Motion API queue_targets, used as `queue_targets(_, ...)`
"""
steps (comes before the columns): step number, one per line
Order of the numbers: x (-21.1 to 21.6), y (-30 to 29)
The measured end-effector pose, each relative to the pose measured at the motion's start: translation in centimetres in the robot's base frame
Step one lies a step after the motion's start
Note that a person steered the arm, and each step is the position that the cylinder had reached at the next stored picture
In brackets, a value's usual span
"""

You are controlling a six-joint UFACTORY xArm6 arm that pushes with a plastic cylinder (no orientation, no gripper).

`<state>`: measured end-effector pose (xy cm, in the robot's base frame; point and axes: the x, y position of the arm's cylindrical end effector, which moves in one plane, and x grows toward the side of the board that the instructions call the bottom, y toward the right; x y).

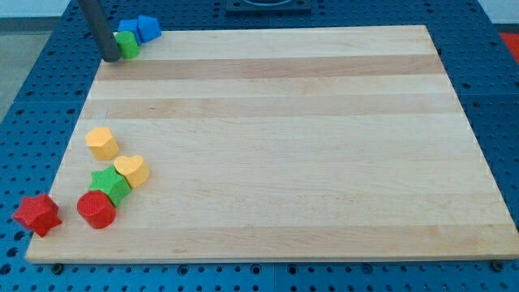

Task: Push the yellow hexagon below the blue traingle

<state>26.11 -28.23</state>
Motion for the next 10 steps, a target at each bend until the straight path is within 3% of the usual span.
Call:
queue_targets(1, 1.5, 0.0)
queue_targets(2, 7.5, -2.2)
queue_targets(3, 10.0, -2.2)
queue_targets(5, 22.7, -2.2)
queue_targets(6, 24.6, -0.5)
queue_targets(10, 10.6, 7.1)
